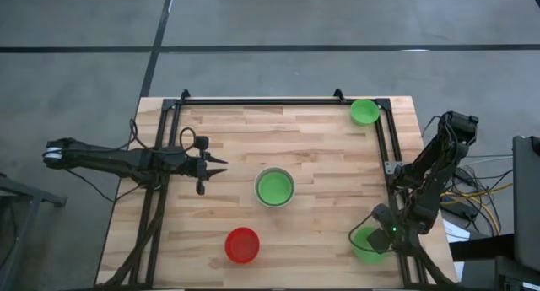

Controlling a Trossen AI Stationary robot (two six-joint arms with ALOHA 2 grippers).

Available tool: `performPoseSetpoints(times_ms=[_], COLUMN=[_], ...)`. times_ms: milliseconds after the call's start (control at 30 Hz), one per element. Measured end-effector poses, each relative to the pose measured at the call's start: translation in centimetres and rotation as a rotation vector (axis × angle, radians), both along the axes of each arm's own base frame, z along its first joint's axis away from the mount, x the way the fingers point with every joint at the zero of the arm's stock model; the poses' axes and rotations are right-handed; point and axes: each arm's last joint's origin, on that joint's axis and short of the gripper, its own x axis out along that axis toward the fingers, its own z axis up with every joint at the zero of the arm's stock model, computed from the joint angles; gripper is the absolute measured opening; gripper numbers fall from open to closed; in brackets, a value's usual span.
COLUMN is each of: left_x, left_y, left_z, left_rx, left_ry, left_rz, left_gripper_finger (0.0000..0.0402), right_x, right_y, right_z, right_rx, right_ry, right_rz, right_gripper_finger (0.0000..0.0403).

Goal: Nest bowls inside each other
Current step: Stack the bottom green bowl on top of the left green bowl

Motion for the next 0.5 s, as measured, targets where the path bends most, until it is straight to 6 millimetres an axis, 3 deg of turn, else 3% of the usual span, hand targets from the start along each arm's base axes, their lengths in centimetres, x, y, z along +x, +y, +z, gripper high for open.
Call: performPoseSetpoints(times_ms=[367, 500], left_x=[0.0, -0.01], left_y=[0.0, 0.0], left_z=[-0.04, -0.04], left_rx=[0.0, 0.0], left_ry=[0.003, 0.003], left_rz=[0.0, 0.0], left_gripper_finger=[0.0108, 0.0108], right_x=[0.02, 0.0], right_y=[0.08, 0.1], right_z=[-0.55, -0.55], right_rx=[0.003, 0.006], right_ry=[0.004, 0.005], right_rz=[0.004, 0.006], right_gripper_finger=[0.013, 0.0107])
